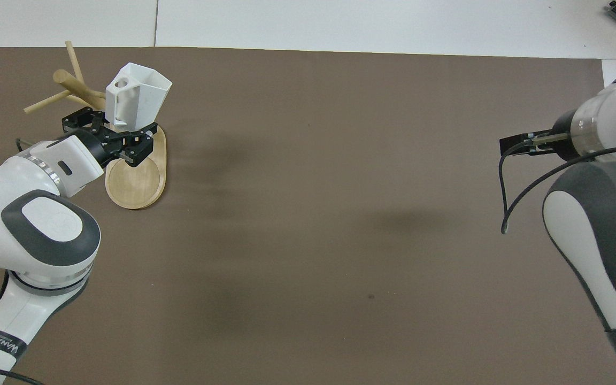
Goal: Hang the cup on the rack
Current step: 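Move the cup to the mug tree peg while the right gripper withdraws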
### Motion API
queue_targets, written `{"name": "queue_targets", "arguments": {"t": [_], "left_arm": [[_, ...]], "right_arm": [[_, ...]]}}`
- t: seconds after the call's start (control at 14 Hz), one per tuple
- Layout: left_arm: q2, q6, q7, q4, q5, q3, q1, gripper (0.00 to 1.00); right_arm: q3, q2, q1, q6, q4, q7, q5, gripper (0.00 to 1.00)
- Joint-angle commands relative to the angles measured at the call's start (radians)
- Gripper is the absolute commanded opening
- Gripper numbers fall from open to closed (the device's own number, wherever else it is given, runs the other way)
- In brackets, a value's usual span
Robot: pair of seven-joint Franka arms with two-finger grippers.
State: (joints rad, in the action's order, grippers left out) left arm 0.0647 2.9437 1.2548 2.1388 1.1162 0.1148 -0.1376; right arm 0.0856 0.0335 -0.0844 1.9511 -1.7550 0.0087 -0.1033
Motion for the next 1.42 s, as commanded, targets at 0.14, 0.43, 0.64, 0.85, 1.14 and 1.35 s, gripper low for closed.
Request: {"name": "queue_targets", "arguments": {"t": [0.14,0.43,0.64,0.85,1.14,1.35], "left_arm": [[0.030,0.023,-0.037,-0.019,-0.016,0.002,0.004,0.00],[0.029,0.025,-0.078,-0.007,-0.016,0.002,0.003,0.00],[0.024,0.023,-0.094,0.009,-0.016,0.002,0.006,0.00],[0.020,0.023,-0.094,0.024,-0.016,-0.001,0.010,0.00],[0.021,0.018,-0.094,0.012,-0.016,-0.004,0.043,0.00],[0.018,0.017,-0.118,0.012,-0.016,-0.003,0.043,0.00]], "right_arm": [[0.020,-0.055,-0.001,-0.049,-0.024,-0.007,-0.004,1.00],[0.019,-0.060,-0.006,-0.081,-0.015,-0.001,-0.006,1.00],[0.019,-0.055,-0.006,-0.122,0.009,0.000,-0.006,1.00],[0.020,-0.046,-0.001,-0.190,0.048,0.026,-0.004,1.00],[0.022,-0.047,0.031,-0.253,0.072,0.043,0.002,1.00],[0.022,-0.061,0.034,-0.288,0.071,0.033,0.032,1.00]]}}
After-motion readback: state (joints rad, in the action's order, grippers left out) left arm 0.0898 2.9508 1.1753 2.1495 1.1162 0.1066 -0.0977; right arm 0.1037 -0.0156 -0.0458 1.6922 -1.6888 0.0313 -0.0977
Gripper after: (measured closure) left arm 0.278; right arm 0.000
